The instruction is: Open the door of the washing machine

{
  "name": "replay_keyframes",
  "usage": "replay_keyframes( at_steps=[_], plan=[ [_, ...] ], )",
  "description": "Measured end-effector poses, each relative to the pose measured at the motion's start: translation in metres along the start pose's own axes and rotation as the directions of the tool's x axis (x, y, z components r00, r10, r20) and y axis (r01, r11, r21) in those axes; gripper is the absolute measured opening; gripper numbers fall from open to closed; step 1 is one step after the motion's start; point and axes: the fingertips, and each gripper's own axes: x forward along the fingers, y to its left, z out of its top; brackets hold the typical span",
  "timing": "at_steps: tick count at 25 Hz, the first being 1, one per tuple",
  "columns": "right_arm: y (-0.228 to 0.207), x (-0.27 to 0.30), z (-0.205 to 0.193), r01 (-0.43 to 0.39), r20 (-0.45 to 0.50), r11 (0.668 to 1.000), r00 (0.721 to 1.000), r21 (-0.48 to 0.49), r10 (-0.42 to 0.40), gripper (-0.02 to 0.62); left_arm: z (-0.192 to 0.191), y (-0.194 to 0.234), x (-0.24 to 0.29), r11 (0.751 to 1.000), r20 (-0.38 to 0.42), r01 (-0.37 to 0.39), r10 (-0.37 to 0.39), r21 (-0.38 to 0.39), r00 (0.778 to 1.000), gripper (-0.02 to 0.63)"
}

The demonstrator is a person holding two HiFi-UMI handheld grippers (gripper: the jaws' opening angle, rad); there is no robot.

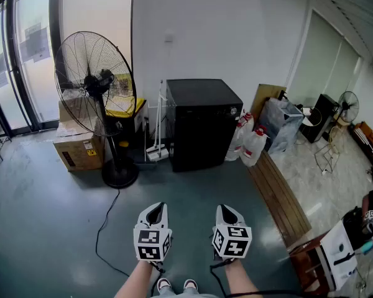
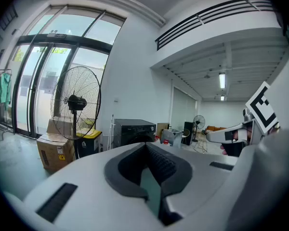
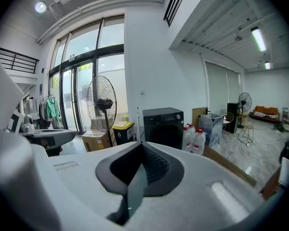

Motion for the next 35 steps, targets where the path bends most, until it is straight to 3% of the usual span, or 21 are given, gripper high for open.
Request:
replay_keyframes(
  at_steps=[9,21,35],
  plan=[
    [0.009,0.009,-0.001,0.007,0.033,0.999,0.999,0.044,-0.008,0.005,-0.002,0.011,0.005,1.0,0.0,0.02,-0.02,0.003,1.0,0.003],
    [0.023,0.017,-0.024,0.063,-0.038,0.996,0.997,0.065,-0.06,0.005,-0.014,0.038,0.012,0.998,-0.028,0.059,-0.059,-0.009,0.998,0.003],
    [-0.001,0.092,0.0,0.061,-0.057,0.996,0.997,0.072,-0.057,0.005,0.005,0.058,0.091,0.998,-0.025,0.07,-0.07,0.001,0.997,0.003]
  ],
)
